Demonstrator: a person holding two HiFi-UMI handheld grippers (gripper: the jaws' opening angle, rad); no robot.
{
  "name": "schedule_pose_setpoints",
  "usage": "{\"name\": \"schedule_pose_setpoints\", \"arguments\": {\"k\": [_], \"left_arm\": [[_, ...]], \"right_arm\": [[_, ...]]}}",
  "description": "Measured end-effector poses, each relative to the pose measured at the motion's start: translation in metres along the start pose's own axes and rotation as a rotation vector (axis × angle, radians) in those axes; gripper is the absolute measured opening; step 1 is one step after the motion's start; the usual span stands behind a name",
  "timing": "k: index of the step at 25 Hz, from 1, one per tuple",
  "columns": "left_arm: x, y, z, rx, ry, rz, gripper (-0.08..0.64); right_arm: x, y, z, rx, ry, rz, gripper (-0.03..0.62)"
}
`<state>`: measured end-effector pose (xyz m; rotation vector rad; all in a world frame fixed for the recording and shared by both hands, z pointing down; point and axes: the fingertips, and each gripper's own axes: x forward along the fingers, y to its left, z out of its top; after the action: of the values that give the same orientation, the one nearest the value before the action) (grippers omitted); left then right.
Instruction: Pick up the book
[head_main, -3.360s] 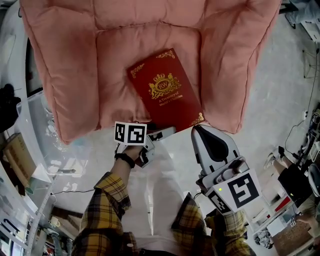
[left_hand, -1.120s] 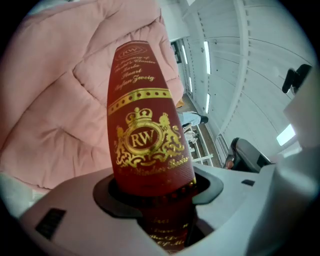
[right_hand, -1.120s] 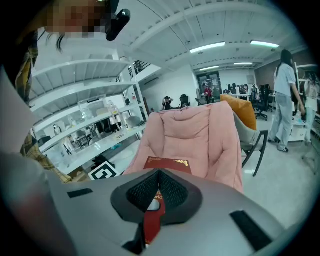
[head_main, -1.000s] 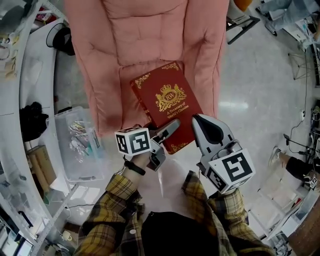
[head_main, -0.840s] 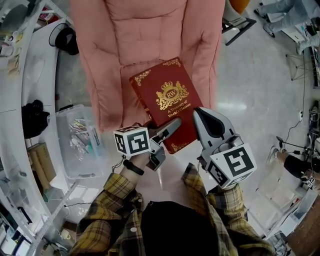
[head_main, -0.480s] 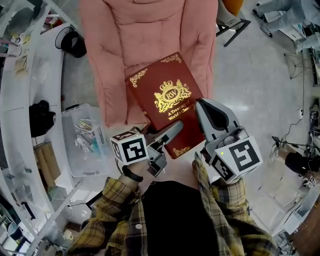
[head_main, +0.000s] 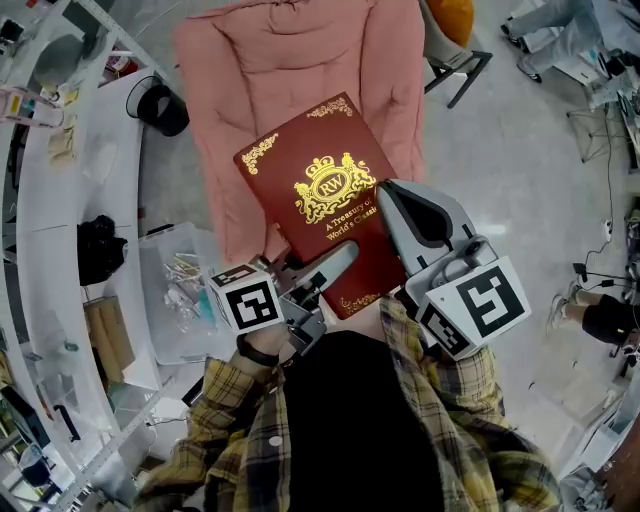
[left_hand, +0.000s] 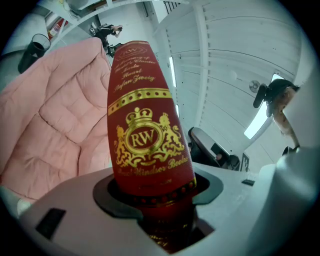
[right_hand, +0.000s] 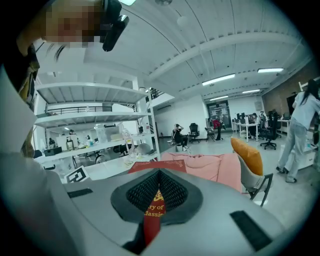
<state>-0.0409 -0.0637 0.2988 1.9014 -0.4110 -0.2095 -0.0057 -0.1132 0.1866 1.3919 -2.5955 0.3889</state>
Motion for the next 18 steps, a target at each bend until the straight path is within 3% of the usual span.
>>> {"name": "schedule_pose_setpoints", "arguments": {"k": [18], "left_arm": [[-0.002,-0.016,0.009,0.021,-0.014,-0.045,0.265]], "right_arm": [[-0.001,-0.001,0.005,-0.039,-0.017,0.014,0.016]]}}
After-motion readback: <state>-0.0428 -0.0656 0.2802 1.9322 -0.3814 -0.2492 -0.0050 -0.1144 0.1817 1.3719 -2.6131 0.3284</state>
